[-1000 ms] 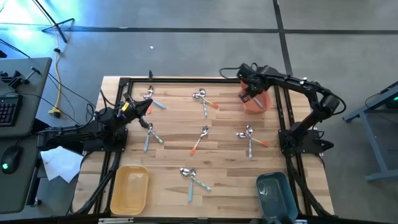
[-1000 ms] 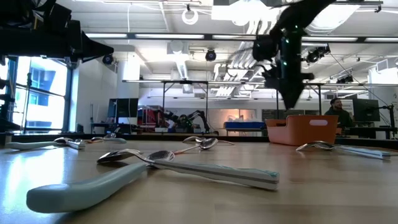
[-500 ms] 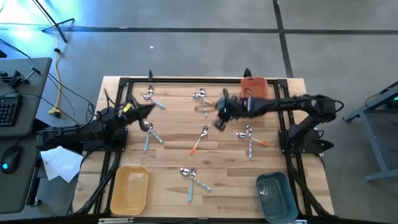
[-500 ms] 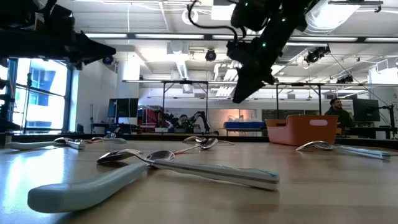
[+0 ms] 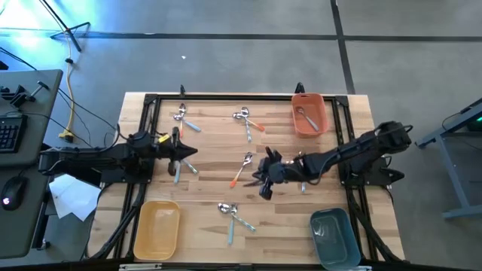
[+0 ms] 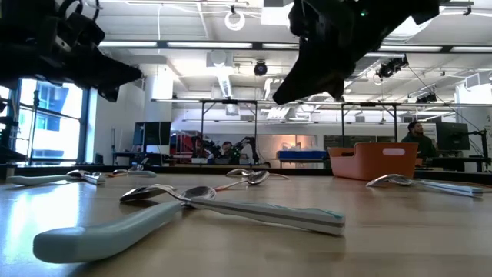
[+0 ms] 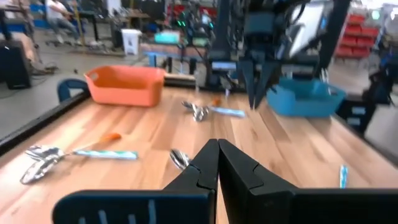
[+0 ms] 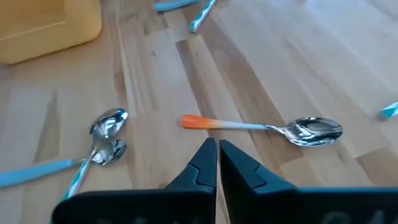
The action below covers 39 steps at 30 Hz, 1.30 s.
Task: Sort silverware by color (type)
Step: Put the bottom light blue patterned spoon into the yellow bin
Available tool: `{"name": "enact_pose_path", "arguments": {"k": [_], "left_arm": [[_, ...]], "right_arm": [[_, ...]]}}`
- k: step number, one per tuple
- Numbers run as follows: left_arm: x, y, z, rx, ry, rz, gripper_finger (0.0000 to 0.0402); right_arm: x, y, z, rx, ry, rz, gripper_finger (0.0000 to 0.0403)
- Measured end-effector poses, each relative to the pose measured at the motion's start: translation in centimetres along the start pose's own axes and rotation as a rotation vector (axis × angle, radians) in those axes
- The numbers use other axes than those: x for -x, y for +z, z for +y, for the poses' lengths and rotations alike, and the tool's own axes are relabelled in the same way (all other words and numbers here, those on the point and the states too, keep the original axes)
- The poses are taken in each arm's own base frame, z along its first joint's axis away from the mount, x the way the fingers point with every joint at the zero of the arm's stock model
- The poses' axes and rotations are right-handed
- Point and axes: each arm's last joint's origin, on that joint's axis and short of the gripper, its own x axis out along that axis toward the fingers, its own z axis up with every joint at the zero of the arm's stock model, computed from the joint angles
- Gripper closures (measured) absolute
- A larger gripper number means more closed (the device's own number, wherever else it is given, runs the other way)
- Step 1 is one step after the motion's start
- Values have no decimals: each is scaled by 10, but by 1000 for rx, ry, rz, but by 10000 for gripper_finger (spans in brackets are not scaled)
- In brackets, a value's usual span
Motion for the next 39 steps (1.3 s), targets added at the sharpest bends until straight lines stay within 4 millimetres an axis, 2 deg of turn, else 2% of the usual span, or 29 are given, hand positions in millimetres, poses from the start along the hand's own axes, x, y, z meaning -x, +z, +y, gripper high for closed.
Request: {"name": "enact_pose_path", "arguments": {"k": [4,8,15,18,22,26,30,33,39], "left_arm": [[-4,-1,-2,-72,-16,4,401],[-7,-1,-2,-54,-25,2,401],[-11,-7,-4,-38,-86,56,401],[-12,-7,-8,-51,-111,77,401],[-18,6,-13,-54,-147,105,401],[-26,16,-22,-66,-191,134,401],[-37,21,-29,-124,-164,165,401],[-45,26,-30,-164,-123,173,401],[-63,35,-31,-141,-104,170,401]], "right_arm": [[0,-5,8,28,-103,-59,400],[-12,-11,4,13,-195,-76,400],[-52,-21,1,-4,-87,-64,401],[-62,-27,3,6,-56,-63,401],[-58,-31,7,42,-54,-33,401],[-40,-28,13,97,-50,-10,401],[-29,-24,13,174,-102,-19,402],[-30,-15,2,183,-126,-30,403],[-44,11,-41,152,-139,-80,403]]}}
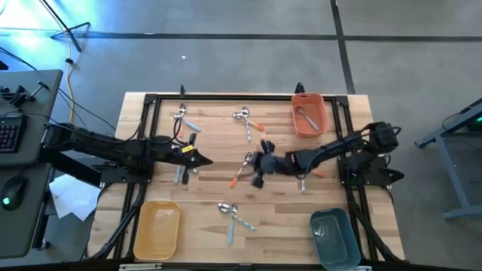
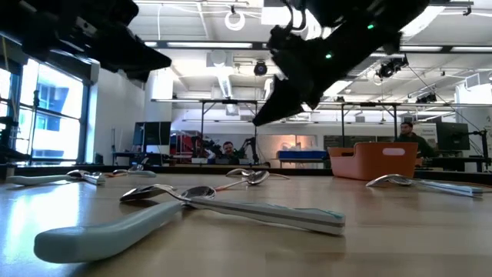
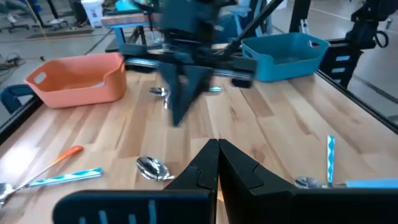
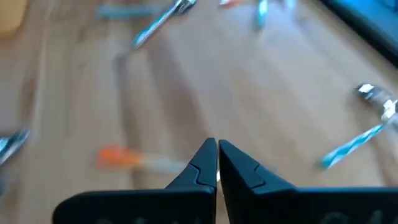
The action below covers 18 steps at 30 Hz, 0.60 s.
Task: Sort silverware by color (type)
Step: Put the bottom light blue patterned spoon into the yellow bin
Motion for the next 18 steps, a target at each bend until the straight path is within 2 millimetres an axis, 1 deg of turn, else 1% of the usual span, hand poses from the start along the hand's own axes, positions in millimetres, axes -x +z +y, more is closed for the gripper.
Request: {"name": "enact_pose_path", "arguments": {"k": [3,7,10,12,14,16,18], "left_arm": [[-5,0,1,12,37,-11,401],[-9,-2,5,13,136,-3,401],[-9,-1,8,20,168,-12,401],[-9,-1,12,39,193,-20,401],[-8,-2,20,83,267,-19,401],[-6,-2,28,134,341,-23,401],[-5,-3,37,154,386,-23,401]], "right_arm": [[-7,13,-19,10,-24,-87,403],[-10,28,-36,47,-28,-206,403],[-14,30,-44,56,3,-219,403],[-16,30,-50,70,-7,-214,403],[-17,32,-59,76,-24,-227,403],[-20,35,-73,72,-20,-250,403],[-22,38,-91,56,12,-274,403]]}}
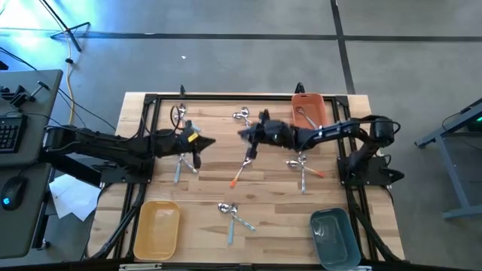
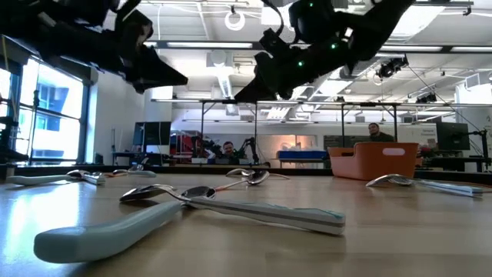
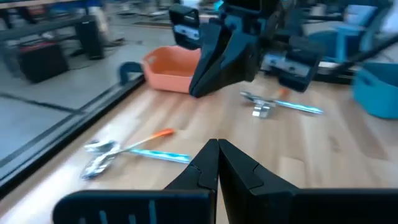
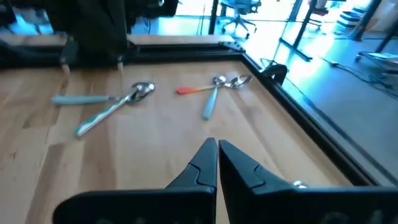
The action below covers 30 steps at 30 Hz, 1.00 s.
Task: Sort silverware by color (type)
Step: Put the bottom light blue patterned spoon into the yellow bin
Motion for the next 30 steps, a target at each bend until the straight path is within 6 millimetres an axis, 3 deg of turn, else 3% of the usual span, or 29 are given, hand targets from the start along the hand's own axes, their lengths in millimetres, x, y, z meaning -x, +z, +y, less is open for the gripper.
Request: {"name": "enact_pose_path", "arguments": {"k": [7,15,23,26,30], "left_arm": [[-3,1,33,22,160,3,401],[-2,1,53,132,290,-15,401],[-2,1,54,134,211,-10,401],[-3,1,41,88,-13,5,401],[-4,-1,22,51,-121,24,401]], "right_arm": [[-2,-6,-56,-29,-15,5,403],[-1,-5,-82,-122,-177,-46,403],[-1,2,-79,-67,-128,-114,403],[-3,-2,-64,0,-46,-62,403],[-4,-5,-34,-28,-3,5,403]]}}
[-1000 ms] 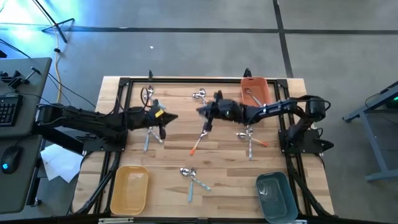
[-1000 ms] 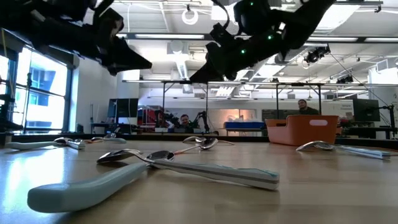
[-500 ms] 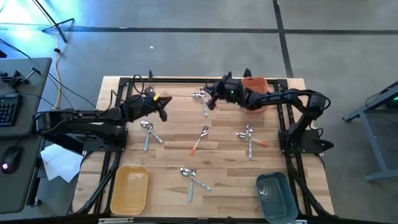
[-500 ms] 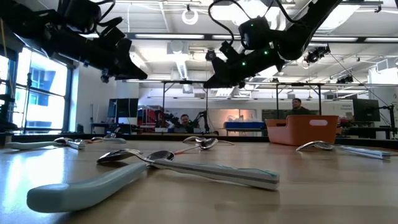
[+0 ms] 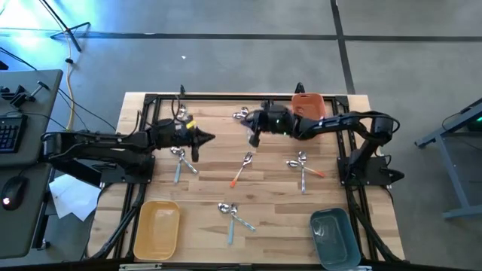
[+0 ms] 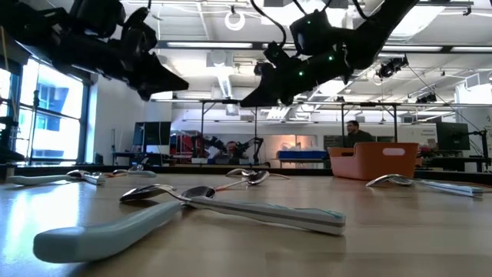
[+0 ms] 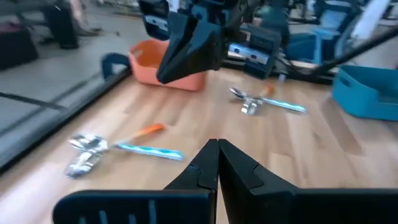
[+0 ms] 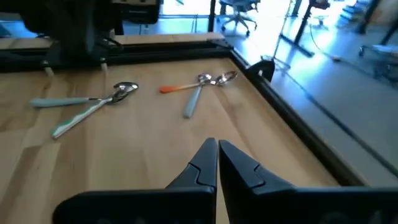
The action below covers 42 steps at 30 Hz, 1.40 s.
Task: Sort silverware by color (type)
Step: Put the bottom light blue patterned spoon into the yellow bin
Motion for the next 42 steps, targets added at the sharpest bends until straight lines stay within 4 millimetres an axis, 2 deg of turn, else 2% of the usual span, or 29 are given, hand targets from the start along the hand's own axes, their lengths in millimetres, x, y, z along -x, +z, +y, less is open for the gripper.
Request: {"name": "enact_pose_path", "arguments": {"k": [6,14,19,25,30,35,38,42], "left_arm": [[-1,6,-32,4,-166,12,401],[4,3,-62,-84,-196,14,401],[5,2,-67,-93,-218,22,401],[5,1,-67,-201,-222,25,401],[4,13,-70,-217,-271,6,401],[3,25,-75,-191,-300,73,401],[3,31,-79,-172,-306,127,401],[6,32,-85,-178,-328,184,401]], "right_arm": [[4,4,43,24,6,-14,403],[0,-5,68,44,116,-9,403],[-6,-9,73,9,169,-41,403],[-2,-11,93,27,203,-26,403],[4,5,105,40,192,46,403],[16,24,119,14,132,168,402],[21,28,130,-12,152,189,396],[26,21,140,-40,171,254,365]]}}
